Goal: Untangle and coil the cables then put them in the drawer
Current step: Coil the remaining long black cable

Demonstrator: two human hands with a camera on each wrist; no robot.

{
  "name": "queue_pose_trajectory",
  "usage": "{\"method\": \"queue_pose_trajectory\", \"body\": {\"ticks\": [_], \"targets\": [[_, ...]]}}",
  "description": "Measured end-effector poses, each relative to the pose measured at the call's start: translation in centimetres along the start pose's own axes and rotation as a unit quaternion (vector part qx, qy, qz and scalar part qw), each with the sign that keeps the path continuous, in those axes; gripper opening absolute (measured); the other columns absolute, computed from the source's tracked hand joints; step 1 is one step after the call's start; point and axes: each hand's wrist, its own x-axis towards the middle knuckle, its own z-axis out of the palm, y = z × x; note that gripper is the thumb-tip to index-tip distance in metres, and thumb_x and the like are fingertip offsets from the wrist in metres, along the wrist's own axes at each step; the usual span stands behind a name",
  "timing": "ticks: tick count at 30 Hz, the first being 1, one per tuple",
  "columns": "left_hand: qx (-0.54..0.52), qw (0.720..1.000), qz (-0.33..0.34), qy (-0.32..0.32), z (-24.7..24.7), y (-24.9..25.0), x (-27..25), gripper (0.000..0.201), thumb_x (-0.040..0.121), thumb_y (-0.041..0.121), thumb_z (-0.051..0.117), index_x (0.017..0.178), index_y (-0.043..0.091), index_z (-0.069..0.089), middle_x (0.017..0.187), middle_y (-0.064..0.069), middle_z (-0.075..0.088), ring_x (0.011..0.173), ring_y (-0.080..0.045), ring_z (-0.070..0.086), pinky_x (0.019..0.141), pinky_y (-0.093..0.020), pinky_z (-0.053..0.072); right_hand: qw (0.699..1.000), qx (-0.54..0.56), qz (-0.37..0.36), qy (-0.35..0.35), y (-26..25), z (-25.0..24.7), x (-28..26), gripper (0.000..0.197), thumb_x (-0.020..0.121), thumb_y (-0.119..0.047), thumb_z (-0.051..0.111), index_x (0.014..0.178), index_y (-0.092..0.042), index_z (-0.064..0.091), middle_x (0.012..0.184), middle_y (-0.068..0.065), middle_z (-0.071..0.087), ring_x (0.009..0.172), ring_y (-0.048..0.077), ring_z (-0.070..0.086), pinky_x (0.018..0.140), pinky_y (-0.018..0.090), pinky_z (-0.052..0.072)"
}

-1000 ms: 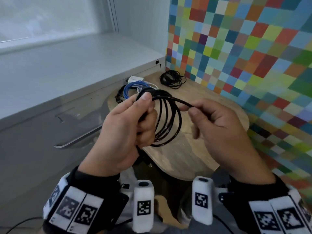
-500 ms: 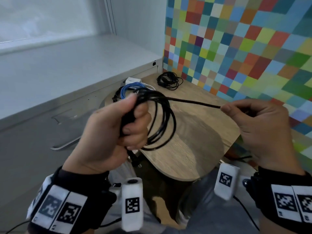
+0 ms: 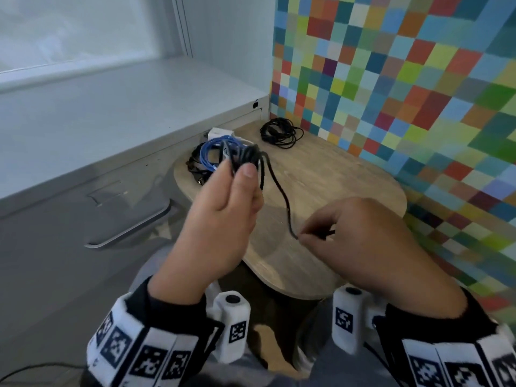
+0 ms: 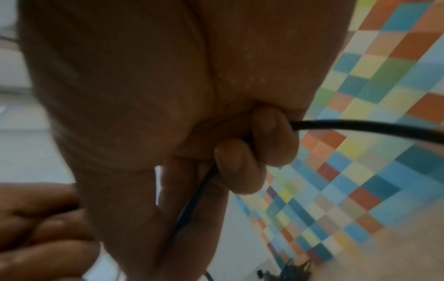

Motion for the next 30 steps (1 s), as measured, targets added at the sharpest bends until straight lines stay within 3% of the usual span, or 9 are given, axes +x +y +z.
{"method": "queue_pose_trajectory", "body": {"ticks": [5,8,13,16,21,24,26,28,30], "targets": [[0.063,0.997,0.030,-0.030,1.0,-0.1,-0.1,0.027,0.104,0.035,0.038,0.084,0.020,0.046,0.064,0.008,0.051,0.055,-0.021,0.056,0.055,-0.027,0.047,0.984,0.144,-0.074,-0.074,-1.0,0.1,-0.3,0.012,0.088,-0.028,0.078,0.092,-0.039,0.082,0.093,-0.034,0.074,0.092,-0.014,0.068,0.089,0.026,0.058],[0.064,0.996,0.034,-0.045,1.1,-0.3,-0.2,0.028,0.104,0.034,0.039,0.085,0.019,0.050,0.070,0.006,0.056,0.068,-0.014,0.063,0.063,-0.023,0.048,0.961,0.247,-0.106,-0.070,-1.1,-0.4,-0.6,0.015,0.086,-0.019,0.081,0.091,-0.033,0.084,0.093,-0.028,0.076,0.096,-0.010,0.070,0.094,0.024,0.056],[0.008,0.994,-0.019,-0.109,1.3,-0.1,-0.5,0.031,0.103,0.036,0.042,0.092,0.010,0.054,0.073,-0.006,0.067,0.060,-0.022,0.068,0.053,-0.045,0.055,0.941,0.303,-0.145,0.029,-1.1,-0.6,-0.5,0.020,0.085,-0.003,0.081,0.085,-0.023,0.082,0.079,-0.014,0.078,0.078,0.004,0.075,0.074,0.021,0.059],[-0.028,0.986,-0.077,-0.148,1.4,0.2,-0.5,0.030,0.100,0.038,0.042,0.091,0.012,0.054,0.068,-0.009,0.062,0.041,-0.021,0.054,0.038,-0.030,0.040,0.952,0.261,-0.112,0.115,-1.0,-0.6,-0.3,0.019,0.076,-0.015,0.090,0.075,-0.028,0.077,0.064,-0.027,0.067,0.057,-0.004,0.060,0.055,0.007,0.042],[-0.199,0.954,-0.159,-0.156,1.3,0.3,-0.4,0.025,0.096,0.037,0.044,0.078,0.020,0.052,0.058,0.002,0.039,0.045,-0.009,0.024,0.041,-0.021,0.018,0.952,0.216,-0.083,0.199,-0.7,-0.4,-0.3,0.040,0.062,-0.050,0.093,0.083,-0.033,0.063,0.074,-0.022,0.061,0.055,0.005,0.046,0.049,0.012,0.033],[-0.264,0.925,-0.204,-0.181,0.6,0.5,-0.7,0.033,0.094,0.041,0.045,0.079,0.013,0.052,0.054,0.003,0.044,0.039,-0.006,0.025,0.040,-0.020,0.015,0.962,0.224,-0.100,0.117,-0.1,-0.9,-0.2,0.074,0.057,-0.062,0.086,0.126,-0.051,0.060,0.114,-0.020,0.064,0.059,0.003,0.052,0.054,0.012,0.040],[-0.297,0.894,-0.233,-0.239,0.2,0.5,-0.8,0.042,0.095,0.051,0.044,0.074,0.016,0.057,0.049,0.003,0.042,0.036,-0.006,0.023,0.041,-0.019,0.013,0.963,0.254,-0.096,-0.006,0.2,-1.2,-0.1,0.090,0.056,-0.058,0.086,0.139,-0.059,0.051,0.130,-0.026,0.062,0.077,0.003,0.068,0.073,0.025,0.059],[-0.299,0.878,-0.227,-0.297,-0.1,0.5,-0.7,0.044,0.098,0.052,0.039,0.074,0.022,0.060,0.047,0.007,0.039,0.036,-0.006,0.023,0.040,-0.022,0.014,0.946,0.298,-0.115,-0.053,0.5,-1.0,0.0,0.076,0.062,-0.041,0.089,0.134,-0.043,0.064,0.122,-0.020,0.071,0.098,0.008,0.074,0.092,0.044,0.060],[-0.285,0.883,-0.235,-0.290,0.0,0.3,-0.4,0.044,0.098,0.050,0.036,0.073,0.021,0.059,0.047,0.008,0.037,0.035,-0.009,0.028,0.043,-0.026,0.023,0.932,0.340,-0.119,-0.033,0.5,-0.6,0.1,0.045,0.069,-0.027,0.087,0.113,-0.026,0.076,0.102,-0.008,0.079,0.095,0.009,0.075,0.089,0.038,0.061]]}}
